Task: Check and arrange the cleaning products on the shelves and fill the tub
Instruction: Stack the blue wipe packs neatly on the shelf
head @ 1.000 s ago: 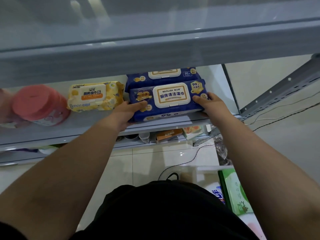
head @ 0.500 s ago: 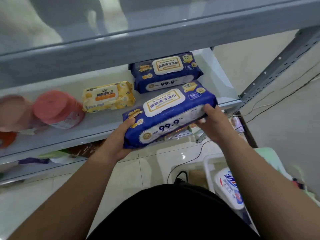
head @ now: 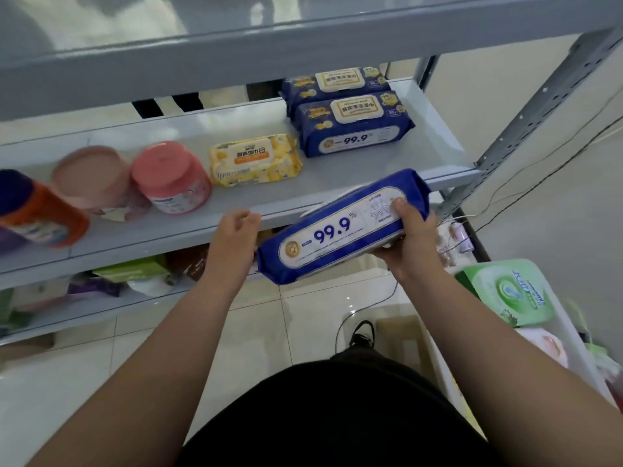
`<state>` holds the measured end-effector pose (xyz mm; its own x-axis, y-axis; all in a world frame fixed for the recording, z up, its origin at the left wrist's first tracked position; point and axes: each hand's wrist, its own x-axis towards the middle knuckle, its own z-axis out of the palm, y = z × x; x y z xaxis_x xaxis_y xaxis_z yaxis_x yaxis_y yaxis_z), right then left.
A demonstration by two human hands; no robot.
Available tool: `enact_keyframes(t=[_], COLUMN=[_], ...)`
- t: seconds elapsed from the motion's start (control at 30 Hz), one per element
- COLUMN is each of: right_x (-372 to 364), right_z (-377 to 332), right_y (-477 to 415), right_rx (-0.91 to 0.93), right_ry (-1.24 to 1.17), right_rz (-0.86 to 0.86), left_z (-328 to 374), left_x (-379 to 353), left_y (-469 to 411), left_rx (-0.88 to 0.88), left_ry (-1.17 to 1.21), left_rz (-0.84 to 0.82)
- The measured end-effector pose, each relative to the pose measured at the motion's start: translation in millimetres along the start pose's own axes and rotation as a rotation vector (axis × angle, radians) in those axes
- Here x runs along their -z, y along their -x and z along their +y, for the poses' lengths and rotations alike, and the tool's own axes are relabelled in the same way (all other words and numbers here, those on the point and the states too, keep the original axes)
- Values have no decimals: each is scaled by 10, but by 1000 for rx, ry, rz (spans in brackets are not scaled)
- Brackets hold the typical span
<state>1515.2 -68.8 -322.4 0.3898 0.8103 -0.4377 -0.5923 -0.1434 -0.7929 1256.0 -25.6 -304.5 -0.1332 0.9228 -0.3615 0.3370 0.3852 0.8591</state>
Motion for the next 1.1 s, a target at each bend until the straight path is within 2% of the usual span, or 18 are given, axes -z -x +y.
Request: enact_keyframes(t=[0.07, 0.13, 0.2, 0.27, 0.37, 0.43, 0.5, 0.6, 0.7, 0.77, 0.9, 0.97, 1.03, 1.1], right_x=[-59, -167, -295, -389, -417, -372, -330, -303, -417, -522, -635, -639, -646, -662], right_z=[74, 117, 135, 125, 45, -7, 7, 204, 359, 367, 457, 487, 465, 428], right_y=[110, 244, 372, 464, 555, 570, 573, 607, 690, 690, 687, 739, 764, 714], right_rx=[-4, -12, -26, -27, -31, -82, -138, -249, -321, -296, -183, -171, -167, -177], right_ry=[45, 61, 76, 109, 167, 176, 286, 485, 375, 341, 406, 349, 322, 326], right_rz=[12, 4, -4, -30, -129, -221, -314, -465, -644, -655, -500, -456, -476, -499], left_z=[6, 5, -73, -121, -159, -158, -184, -297, -385, -362, -284, -276, -309, -378], left_x=[26, -79, -220, -258, -144, -23, 68, 104, 86, 100, 146, 195, 255, 336], left_y=[146, 330, 424, 414, 377, 385, 411, 427, 481, 509, 476, 499, 533, 573], left_rx=[-306, -492, -576, -563, -516, -410, -269, -32, 70, 82, 53, 9, 94, 261], left_ry=[-255, -610, -891, -924, -698, -449, -204, 227, 530, 561, 500, 477, 583, 677], left_rz=[-126, -256, -208, -98, -128, -188, -254, -438, -615, -608, -440, -418, -447, -482])
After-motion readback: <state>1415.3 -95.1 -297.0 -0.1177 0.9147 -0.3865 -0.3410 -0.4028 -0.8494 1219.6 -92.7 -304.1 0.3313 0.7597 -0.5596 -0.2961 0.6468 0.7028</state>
